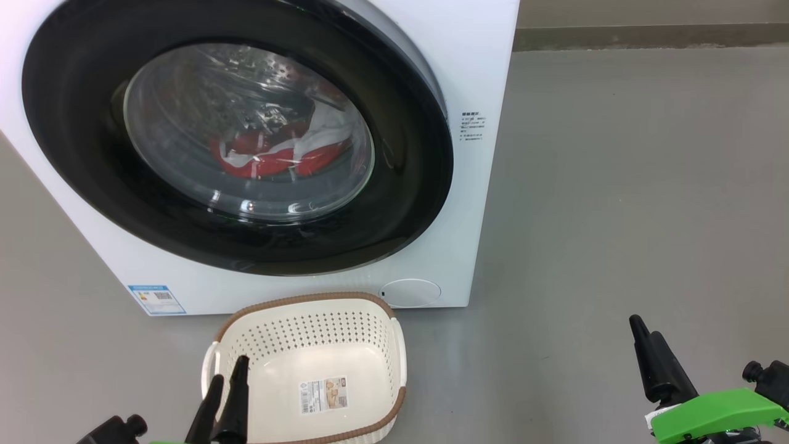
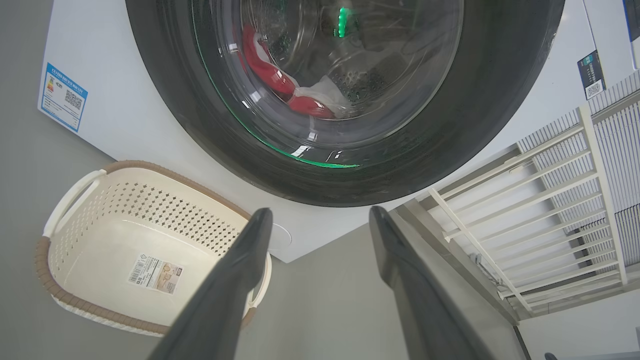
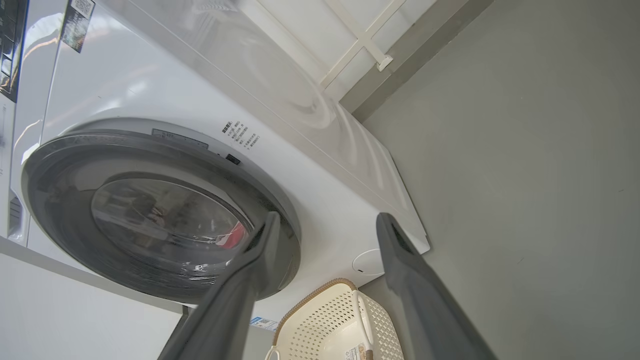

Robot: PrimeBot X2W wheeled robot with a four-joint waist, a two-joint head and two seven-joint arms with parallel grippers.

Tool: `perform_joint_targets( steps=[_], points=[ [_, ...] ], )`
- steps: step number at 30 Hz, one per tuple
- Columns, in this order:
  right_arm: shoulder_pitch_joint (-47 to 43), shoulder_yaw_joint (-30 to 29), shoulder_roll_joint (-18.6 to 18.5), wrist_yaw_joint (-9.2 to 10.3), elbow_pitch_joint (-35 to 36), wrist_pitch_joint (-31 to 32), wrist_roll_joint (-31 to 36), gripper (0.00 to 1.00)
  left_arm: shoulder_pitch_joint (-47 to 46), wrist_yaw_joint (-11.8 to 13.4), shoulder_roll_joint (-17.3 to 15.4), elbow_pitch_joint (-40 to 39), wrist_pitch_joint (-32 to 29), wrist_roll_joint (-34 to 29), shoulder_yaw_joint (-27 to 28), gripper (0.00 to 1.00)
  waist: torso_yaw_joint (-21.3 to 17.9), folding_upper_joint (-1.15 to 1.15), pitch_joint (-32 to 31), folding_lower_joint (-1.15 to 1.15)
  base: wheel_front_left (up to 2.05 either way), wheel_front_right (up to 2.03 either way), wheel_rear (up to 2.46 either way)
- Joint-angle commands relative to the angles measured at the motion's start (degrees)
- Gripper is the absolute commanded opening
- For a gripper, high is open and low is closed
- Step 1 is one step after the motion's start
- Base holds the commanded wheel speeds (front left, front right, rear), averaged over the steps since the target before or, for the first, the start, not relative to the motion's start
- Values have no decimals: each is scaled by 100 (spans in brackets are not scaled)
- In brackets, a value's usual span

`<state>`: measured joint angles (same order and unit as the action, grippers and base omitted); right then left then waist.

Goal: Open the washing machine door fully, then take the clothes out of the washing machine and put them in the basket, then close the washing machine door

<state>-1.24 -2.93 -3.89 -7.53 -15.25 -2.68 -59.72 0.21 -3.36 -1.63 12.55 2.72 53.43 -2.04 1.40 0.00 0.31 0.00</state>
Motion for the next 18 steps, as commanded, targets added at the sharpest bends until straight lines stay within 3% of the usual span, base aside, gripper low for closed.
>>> perform_joint_targets(
  steps=[1, 18],
  points=[
    [22, 88, -125, 2, 163, -90, 177, 100, -51, 45, -79, -200, 88, -224, 54, 100, 3, 0, 0, 0, 0, 0, 0],
    [-59, 226, -229, 3, 169, -359, 1044, 100, 31, 179, -90, -313, 357, -1341, -91, 100, 18, 0, 14, 0, 0, 0, 0]
  ],
)
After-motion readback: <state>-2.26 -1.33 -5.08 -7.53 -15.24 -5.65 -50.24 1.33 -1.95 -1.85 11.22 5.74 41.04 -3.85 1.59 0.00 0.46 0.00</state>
